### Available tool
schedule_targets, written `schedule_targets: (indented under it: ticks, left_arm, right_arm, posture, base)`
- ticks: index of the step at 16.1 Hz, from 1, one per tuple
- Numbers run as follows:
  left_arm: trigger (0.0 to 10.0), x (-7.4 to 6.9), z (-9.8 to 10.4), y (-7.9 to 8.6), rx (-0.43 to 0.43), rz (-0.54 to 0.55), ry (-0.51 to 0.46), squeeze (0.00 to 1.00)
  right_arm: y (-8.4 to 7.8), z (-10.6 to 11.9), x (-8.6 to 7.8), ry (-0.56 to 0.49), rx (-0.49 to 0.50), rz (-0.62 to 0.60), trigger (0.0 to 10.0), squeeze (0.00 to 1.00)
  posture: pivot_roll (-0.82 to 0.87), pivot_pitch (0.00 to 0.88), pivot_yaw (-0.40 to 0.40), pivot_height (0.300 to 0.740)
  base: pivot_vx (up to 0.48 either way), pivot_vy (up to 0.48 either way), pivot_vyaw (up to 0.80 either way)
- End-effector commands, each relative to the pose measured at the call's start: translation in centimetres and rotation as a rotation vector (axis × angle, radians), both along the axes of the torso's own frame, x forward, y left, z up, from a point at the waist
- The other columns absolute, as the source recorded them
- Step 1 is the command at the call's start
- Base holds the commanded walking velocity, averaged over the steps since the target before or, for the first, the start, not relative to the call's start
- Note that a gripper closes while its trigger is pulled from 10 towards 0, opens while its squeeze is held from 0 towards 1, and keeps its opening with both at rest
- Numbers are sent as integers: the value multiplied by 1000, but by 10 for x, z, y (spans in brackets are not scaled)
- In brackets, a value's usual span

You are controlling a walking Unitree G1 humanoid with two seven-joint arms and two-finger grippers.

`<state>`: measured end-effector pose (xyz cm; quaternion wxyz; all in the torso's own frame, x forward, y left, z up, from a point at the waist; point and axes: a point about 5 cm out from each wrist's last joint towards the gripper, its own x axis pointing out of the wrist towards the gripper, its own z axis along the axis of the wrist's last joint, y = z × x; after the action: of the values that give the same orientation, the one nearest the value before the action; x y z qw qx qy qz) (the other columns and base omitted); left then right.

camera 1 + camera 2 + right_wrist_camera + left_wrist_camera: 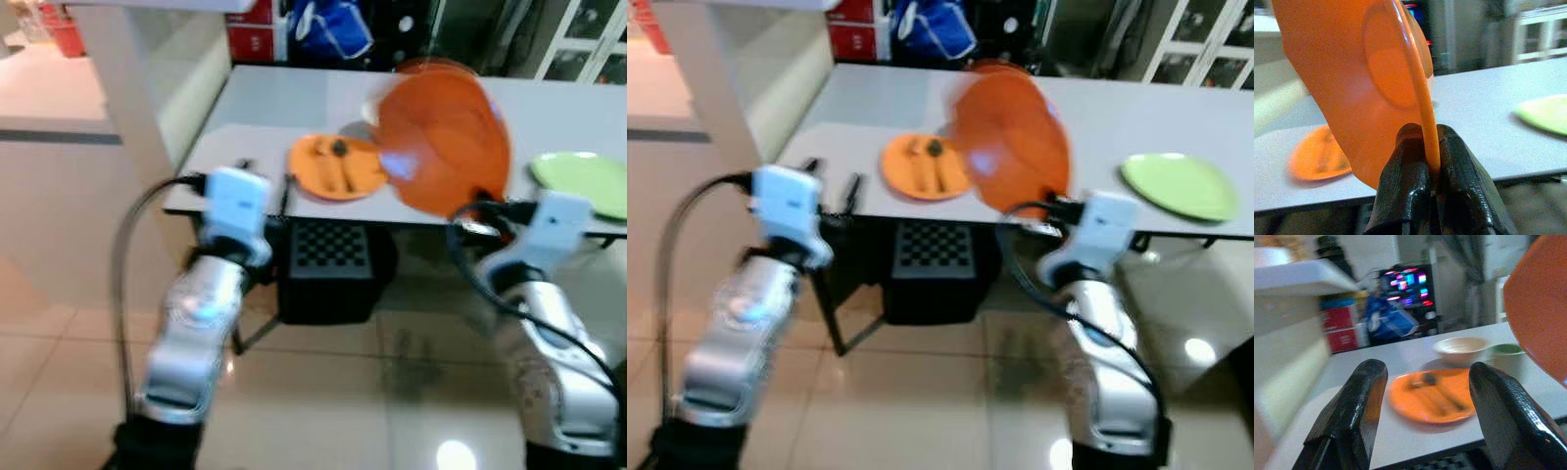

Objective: Setting the table

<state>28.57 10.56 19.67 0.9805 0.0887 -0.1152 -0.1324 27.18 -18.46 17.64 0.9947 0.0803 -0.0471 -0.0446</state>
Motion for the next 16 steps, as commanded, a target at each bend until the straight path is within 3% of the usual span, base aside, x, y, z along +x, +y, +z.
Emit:
schedule_targets:
  ticks: [1,4,16]
  left_arm:
    - [10000,1,3,6,18,15,-17,0]
    - [10000,3,4,6,19,20,-20,0]
    - [10000,6,6,6,27,14,-30,0]
  right_arm:
    - [4,12,1,-50,-20,11,10000,0]
    - [6,14,3,-68,-109,19,10000,0]
    - [6,8,2,-47,-56,30,10000,0]
  posture:
    - [-33,0,-5,740]
    - [-31,0,-10,740]
    - [-30,0,-7,740]
  base:
    - [0,-458,0]
    - [0,-458,0]
    - [0,-452,0]
